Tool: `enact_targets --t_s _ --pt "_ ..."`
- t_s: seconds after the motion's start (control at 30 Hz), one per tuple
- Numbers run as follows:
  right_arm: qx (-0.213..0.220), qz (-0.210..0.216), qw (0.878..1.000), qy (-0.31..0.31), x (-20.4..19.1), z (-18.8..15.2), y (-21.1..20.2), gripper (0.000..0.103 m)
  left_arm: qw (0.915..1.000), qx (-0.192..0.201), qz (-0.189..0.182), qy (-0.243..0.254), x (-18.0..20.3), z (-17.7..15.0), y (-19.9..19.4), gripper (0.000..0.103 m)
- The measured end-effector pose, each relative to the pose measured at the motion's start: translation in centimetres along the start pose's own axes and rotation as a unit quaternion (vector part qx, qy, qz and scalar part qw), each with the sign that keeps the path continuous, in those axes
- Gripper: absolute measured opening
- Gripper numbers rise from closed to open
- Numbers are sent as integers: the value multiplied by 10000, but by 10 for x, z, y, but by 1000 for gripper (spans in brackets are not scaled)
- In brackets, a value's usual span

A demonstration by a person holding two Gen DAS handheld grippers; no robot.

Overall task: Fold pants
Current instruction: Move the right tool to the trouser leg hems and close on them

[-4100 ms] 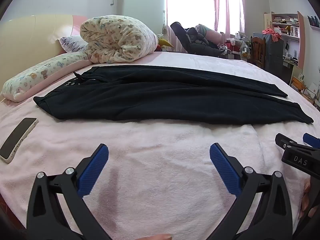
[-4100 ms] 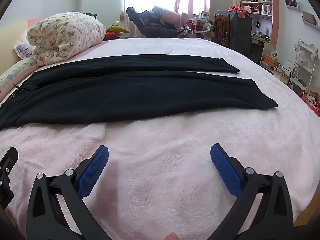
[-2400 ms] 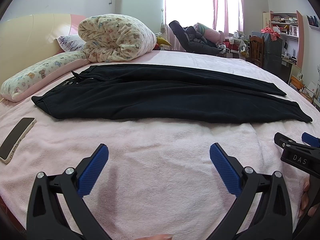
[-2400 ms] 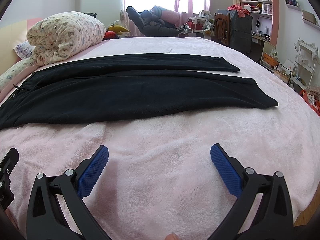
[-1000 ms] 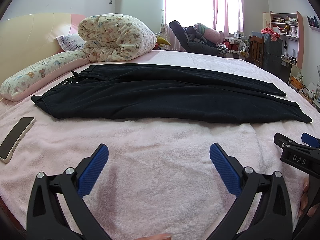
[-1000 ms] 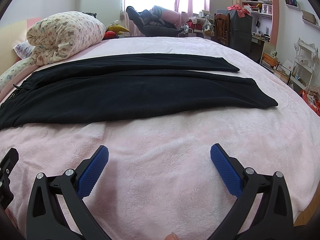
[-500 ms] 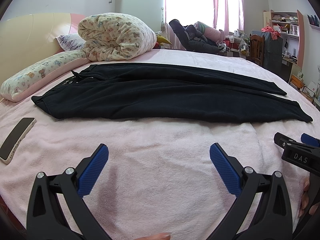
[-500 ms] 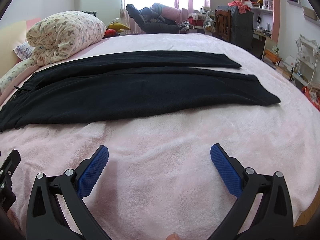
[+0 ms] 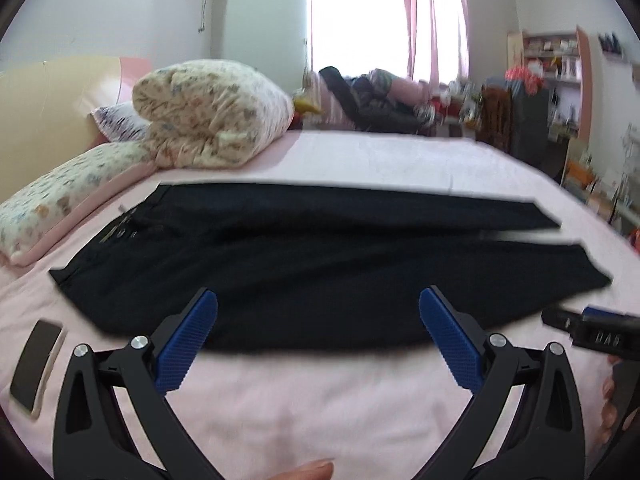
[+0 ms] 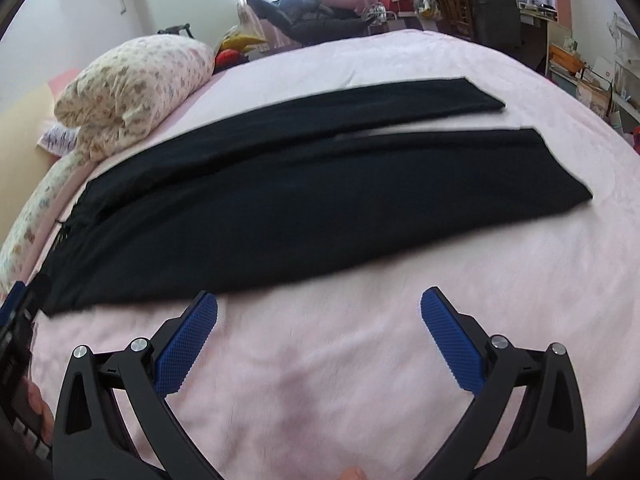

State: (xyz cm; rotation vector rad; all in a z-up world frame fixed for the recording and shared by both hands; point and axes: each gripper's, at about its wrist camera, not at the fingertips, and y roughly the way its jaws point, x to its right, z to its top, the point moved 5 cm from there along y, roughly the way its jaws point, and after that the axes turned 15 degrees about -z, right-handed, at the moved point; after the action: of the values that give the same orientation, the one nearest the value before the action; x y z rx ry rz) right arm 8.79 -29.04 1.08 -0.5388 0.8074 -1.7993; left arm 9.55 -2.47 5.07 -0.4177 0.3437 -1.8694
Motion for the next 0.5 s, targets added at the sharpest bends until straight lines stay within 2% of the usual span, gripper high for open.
enact_targets --t_s 0.17,0.23,0.33,0.5 --pt "-4 -7 10000 9 4 55 10 102 9995 179 146 193 4 27 31 101" --pt "-80 35 9995 318 11 90 19 102 9994 216 160 198 2 31 50 101" --pt "-410 11 9952 888 22 143 46 102 9994 290 107 166 -5 25 74 101" --pt "-896 87 9821 1655 25 208 103 102 9988 3 -343 -350 -21 13 92 101"
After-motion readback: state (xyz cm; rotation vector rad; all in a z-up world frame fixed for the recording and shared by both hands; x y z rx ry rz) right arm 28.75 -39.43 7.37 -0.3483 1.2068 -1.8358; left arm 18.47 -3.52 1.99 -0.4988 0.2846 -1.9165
